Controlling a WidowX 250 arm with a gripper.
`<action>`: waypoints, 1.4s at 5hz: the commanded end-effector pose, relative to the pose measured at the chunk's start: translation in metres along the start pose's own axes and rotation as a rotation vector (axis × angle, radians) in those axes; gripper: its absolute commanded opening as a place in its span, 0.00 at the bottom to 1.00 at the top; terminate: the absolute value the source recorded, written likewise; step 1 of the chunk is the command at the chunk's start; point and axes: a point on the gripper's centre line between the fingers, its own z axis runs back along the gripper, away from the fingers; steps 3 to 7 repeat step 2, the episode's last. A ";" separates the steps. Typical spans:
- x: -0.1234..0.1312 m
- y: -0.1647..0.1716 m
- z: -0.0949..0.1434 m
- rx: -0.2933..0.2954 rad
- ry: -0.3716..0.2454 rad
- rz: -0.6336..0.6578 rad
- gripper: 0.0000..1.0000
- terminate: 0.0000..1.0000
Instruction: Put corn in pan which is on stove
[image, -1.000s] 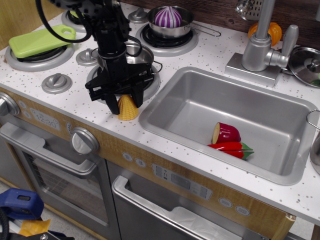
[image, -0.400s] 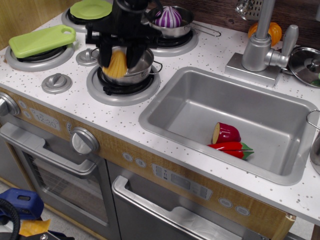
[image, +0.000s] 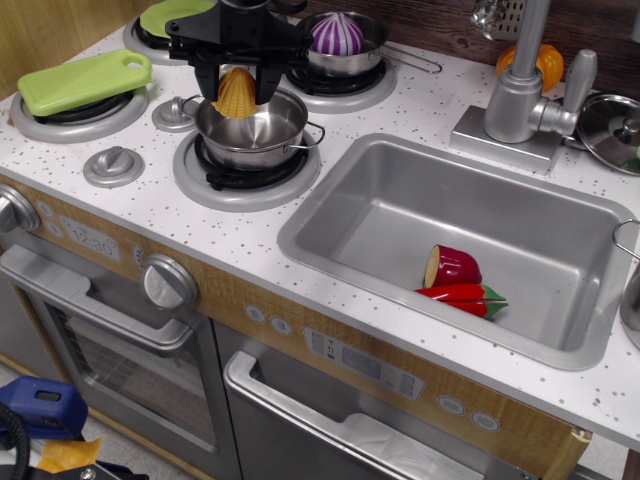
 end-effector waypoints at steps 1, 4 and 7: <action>0.012 0.004 0.005 -0.020 -0.058 -0.026 1.00 0.00; 0.012 0.004 0.005 -0.020 -0.058 -0.026 1.00 1.00; 0.012 0.004 0.005 -0.020 -0.058 -0.026 1.00 1.00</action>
